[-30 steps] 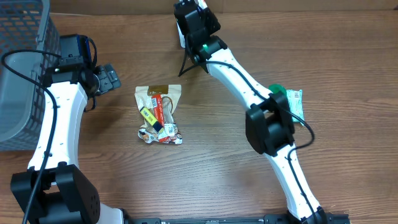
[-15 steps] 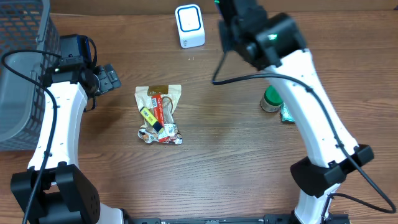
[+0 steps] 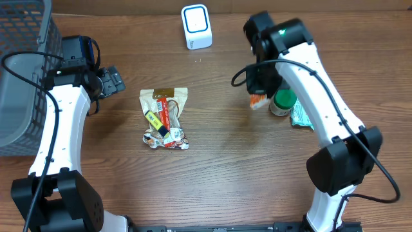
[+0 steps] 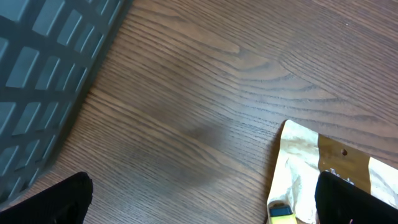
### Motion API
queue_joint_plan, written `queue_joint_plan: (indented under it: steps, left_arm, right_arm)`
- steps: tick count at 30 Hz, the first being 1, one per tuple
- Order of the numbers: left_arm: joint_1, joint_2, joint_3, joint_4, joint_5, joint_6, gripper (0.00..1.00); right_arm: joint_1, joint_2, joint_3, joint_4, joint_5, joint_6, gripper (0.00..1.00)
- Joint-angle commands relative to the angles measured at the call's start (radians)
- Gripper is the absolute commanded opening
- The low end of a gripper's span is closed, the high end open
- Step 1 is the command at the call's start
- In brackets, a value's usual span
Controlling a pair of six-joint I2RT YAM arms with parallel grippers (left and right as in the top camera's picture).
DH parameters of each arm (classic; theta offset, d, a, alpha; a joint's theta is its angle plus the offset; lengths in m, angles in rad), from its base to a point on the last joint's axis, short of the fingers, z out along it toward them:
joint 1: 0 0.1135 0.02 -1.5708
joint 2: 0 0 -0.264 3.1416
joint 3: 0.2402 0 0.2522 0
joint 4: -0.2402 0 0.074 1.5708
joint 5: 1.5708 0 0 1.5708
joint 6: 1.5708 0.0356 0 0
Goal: Scan the item barcode
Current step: 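Carry the Kleenex pack right and release it beside the jar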
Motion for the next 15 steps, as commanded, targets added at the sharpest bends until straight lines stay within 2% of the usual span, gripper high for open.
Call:
queue_joint_plan:
  steps: [1,9,15]
  left_arm:
    - [-0.006,-0.016,0.014,0.002,0.005,0.019,1.0]
    - [-0.006,-0.016,0.014,0.002,0.005,0.019,1.0]
    - [-0.006,-0.016,0.014,0.002,0.005,0.019,1.0]
  right_arm:
    - [-0.003,0.006,-0.09,0.032,-0.018,0.008,0.04]
    - [-0.004,0.006,-0.301,0.146,0.058,0.008,0.04]
    - [-0.004,0.006,-0.362,0.203,0.074,0.007,0.06]
